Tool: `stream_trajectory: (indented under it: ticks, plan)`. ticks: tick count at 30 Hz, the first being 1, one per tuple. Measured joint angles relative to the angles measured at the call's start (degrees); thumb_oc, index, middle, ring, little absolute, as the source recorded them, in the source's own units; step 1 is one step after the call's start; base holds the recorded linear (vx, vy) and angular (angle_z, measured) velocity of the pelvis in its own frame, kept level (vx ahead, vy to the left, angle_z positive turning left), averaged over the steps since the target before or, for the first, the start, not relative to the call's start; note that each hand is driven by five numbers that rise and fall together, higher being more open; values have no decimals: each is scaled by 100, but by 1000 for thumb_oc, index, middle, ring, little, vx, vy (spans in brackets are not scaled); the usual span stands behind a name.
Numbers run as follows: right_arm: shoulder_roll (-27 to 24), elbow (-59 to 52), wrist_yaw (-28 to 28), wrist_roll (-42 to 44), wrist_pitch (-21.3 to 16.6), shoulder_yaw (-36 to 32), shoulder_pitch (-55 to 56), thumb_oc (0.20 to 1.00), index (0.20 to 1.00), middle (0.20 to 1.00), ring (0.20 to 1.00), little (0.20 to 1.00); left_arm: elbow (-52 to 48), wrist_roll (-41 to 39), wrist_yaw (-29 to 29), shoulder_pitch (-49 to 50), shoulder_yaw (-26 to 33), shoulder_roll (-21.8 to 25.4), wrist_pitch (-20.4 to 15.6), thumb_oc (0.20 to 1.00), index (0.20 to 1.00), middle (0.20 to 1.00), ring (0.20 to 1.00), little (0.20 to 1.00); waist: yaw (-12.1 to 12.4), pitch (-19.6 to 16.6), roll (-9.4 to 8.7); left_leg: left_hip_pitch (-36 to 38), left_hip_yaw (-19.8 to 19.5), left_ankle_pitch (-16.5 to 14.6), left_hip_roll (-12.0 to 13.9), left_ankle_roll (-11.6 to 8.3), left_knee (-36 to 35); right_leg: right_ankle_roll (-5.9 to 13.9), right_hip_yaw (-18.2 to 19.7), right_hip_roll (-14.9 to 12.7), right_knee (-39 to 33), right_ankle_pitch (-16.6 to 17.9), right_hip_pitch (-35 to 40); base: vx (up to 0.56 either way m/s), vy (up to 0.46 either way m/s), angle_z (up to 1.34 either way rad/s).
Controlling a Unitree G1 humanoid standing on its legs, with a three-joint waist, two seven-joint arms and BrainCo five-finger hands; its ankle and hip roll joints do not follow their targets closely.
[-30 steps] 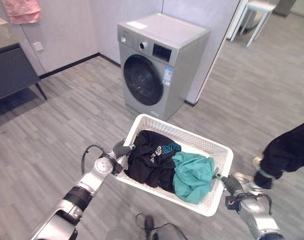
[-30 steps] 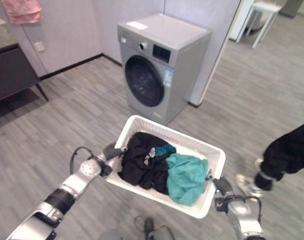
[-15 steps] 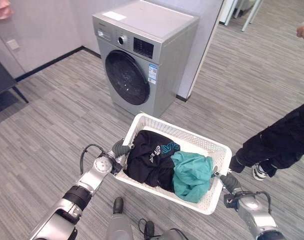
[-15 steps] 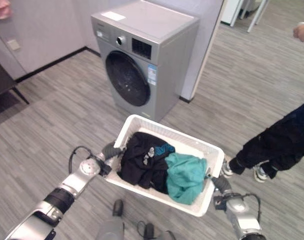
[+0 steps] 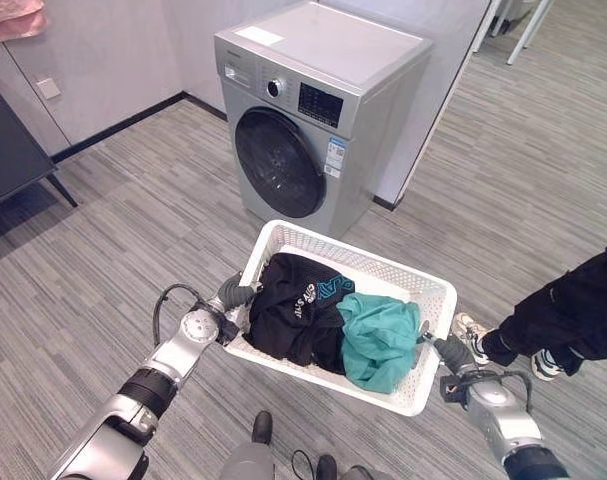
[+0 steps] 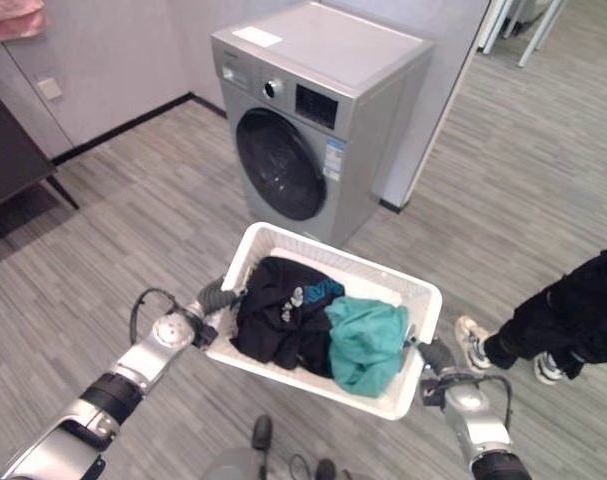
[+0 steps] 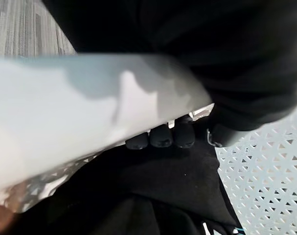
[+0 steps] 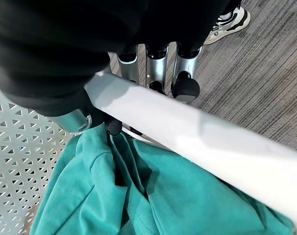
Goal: Grab the laundry basket,head to the washer,open it,put in the laundry and shut it.
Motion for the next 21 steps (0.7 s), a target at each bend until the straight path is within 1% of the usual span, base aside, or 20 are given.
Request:
stream_trajectory:
  ticks: [5,9,10,12,16,18,20,21]
  plan:
    - [3,0,-1,0,0,0,6,200,200,200,200,200,-1,0,-4,1,0,0,-1,200,200,200,200,200,0,-38,-20,25,19,14,-38,26,-23,77,10,-36,-130,44,75,0,0,-1]
    - [2,1,-1,0,0,0,12,200,200,200,200,200,-1,0,-4,10,-1,-1,-1,200,200,200,200,200,-2,-52,-22,107,17,20,-35,32,-70,77,8,-31,-141,44,135,19,21,0]
    - [22,1,-1,0,0,-8,21,200,200,200,200,200,-2,0,-4,10,-1,2,-3,200,200,200,200,200,-40,-93,-30,110,37,-13,-36,73,-96,71,10,-46,-152,49,119,90,112,-7]
    - [87,7,0,-1,0,-16,121,200,200,200,200,200,-1,5,-5,10,-2,-1,-2,200,200,200,200,200,-120,-208,11,109,66,-9,-61,78,-168,86,39,-71,-174,61,94,32,74,-7]
    - [87,6,2,-4,0,-17,160,200,200,200,200,200,0,10,-13,12,-14,-8,-1,200,200,200,200,200,-257,-233,18,103,85,24,-83,87,-176,130,53,-98,-218,89,89,-8,49,-2]
    - [85,6,2,-22,0,-18,168,200,200,200,200,200,0,12,-12,17,-14,-16,-1,200,200,200,200,200,-281,-236,20,113,164,18,-69,95,-176,149,132,-98,-216,101,59,-1,53,-20]
    - [66,2,19,-56,-1,-21,165,200,200,200,200,200,0,13,-15,26,-14,-17,-1,200,200,200,200,200,-289,-244,29,118,333,-15,-43,136,-177,171,287,-103,-208,116,-32,12,59,-42]
    - [58,2,25,-62,-1,-21,168,200,200,200,200,200,0,15,-18,35,-21,-20,-1,200,200,200,200,200,-335,-245,30,140,424,-23,-39,148,-176,189,377,-114,-212,142,-54,-27,55,-41]
